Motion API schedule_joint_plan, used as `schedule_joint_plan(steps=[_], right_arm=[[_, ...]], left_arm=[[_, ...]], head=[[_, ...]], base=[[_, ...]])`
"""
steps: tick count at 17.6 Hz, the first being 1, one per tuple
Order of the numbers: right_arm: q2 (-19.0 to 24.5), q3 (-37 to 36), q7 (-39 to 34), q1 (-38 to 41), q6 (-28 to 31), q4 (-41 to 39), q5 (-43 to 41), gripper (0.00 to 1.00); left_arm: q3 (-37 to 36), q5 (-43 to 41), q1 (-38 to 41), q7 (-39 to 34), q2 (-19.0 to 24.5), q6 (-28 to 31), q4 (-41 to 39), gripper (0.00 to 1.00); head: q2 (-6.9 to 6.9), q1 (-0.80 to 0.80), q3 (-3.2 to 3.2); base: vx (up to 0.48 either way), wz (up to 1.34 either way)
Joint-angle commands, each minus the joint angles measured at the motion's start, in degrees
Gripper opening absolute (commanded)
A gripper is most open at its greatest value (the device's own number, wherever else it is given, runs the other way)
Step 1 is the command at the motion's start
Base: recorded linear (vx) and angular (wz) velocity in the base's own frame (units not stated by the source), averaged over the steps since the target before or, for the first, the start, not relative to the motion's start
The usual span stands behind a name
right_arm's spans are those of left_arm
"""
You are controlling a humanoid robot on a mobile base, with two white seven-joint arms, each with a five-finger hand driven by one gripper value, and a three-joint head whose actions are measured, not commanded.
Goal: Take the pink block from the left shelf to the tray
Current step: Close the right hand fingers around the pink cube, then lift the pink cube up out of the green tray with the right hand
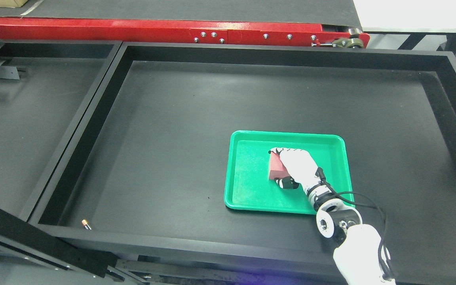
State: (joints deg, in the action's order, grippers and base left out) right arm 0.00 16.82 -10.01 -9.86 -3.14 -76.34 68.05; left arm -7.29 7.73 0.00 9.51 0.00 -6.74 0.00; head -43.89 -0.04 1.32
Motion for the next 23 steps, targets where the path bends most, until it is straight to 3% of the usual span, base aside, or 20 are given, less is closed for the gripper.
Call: schedule_joint_plan(steps=[1,3,6,12,17,23], right_arm=[[-1.0,-0.04,1.48,0.02,-0.81,0.23,-0.11,0.19],[-1.0,-0.21,3.5,0.02,-0.9,0.23,-0.38,0.05],[-1.0,-1.0,9.2,0.2,-1.33,-0.91,-1.25,0.04],[-1.0,-6.62,24.59,3.97,-11.61,-7.5,-8.09,0.05],[-1.0,-11.46,27.24,6.08,-17.59,-10.14,-18.47,0.05],[-1.0,-11.46,27.68,8.28,-17.68,-10.84,-18.66,0.06]], left_arm=[[0.0,0.0,1.14,-0.01,1.0,-0.02,-1.0,1.0],[0.0,0.0,1.14,-0.01,1.0,-0.02,-1.0,1.0],[0.0,0.0,1.14,-0.01,1.0,-0.02,-1.0,1.0],[0.0,0.0,1.14,-0.01,1.0,-0.02,-1.0,1.0],[0.0,0.0,1.14,-0.01,1.0,-0.02,-1.0,1.0],[0.0,0.0,1.14,-0.01,1.0,-0.02,-1.0,1.0]], head=[[0.0,0.0,0.0],[0.0,0.0,0.0],[0.0,0.0,0.0],[0.0,0.0,0.0],[0.0,0.0,0.0],[0.0,0.0,0.0]], base=[[0.0,0.0],[0.0,0.0],[0.0,0.0],[0.0,0.0],[0.0,0.0],[-0.017,0.0]])
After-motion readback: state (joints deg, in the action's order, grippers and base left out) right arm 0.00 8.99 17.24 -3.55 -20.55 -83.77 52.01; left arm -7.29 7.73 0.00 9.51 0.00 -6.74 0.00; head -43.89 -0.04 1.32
